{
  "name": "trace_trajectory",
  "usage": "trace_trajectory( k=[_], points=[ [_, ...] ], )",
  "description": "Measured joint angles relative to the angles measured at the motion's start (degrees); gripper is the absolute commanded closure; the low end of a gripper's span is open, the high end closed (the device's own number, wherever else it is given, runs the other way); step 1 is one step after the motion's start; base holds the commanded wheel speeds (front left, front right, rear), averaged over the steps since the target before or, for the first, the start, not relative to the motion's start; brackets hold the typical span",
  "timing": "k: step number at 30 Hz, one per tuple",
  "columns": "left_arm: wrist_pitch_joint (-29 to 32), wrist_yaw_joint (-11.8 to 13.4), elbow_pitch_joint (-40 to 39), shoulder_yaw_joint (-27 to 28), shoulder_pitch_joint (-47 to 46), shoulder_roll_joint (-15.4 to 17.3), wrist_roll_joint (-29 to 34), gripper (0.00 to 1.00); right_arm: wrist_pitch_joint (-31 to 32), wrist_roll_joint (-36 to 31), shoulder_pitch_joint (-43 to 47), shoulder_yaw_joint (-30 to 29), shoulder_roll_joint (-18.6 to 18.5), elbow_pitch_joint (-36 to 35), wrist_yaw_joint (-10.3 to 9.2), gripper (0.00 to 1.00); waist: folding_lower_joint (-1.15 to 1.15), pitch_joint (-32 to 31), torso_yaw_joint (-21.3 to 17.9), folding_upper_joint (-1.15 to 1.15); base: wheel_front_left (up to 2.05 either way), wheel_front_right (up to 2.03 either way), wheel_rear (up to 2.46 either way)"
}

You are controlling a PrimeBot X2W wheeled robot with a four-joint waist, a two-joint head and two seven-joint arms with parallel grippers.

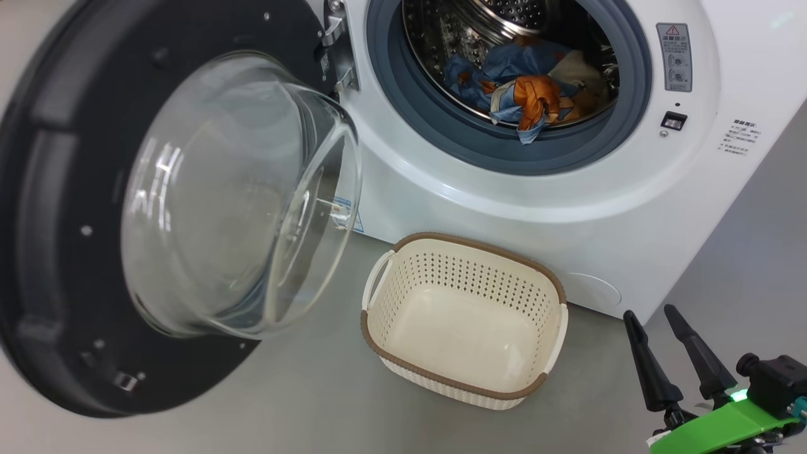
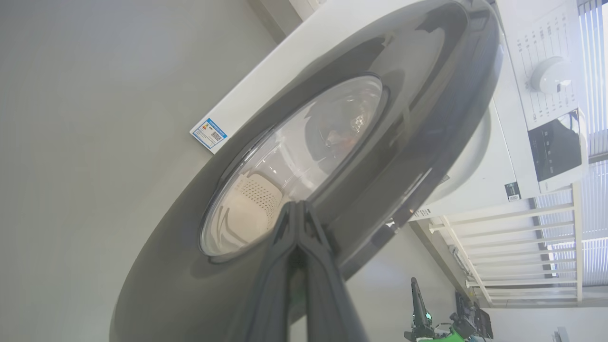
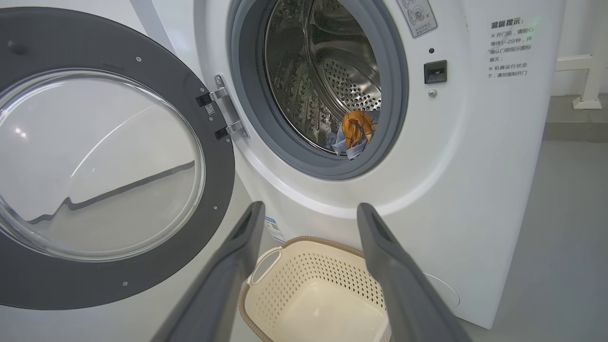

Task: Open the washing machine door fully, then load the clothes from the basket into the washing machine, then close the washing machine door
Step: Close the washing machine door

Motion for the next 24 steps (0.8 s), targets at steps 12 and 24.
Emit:
trace_trajectory(
  k=[12,24],
  points=[
    [6.3,0.0,-15.0,-2.8,3.8,-3.4,-1.7,1.00,0.0,0.0,0.8,-0.2,0.3,-0.1,0.00,0.00,0.00,-0.6,-1.3,0.00,0.00,0.00,0.00],
    [7.5,0.0,-22.0,-5.7,4.5,-7.5,-1.2,1.00,0.0,0.0,1.7,-0.5,1.0,-0.3,0.00,0.00,0.00,-1.0,-6.1,0.00,0.00,0.00,0.00]
  ],
)
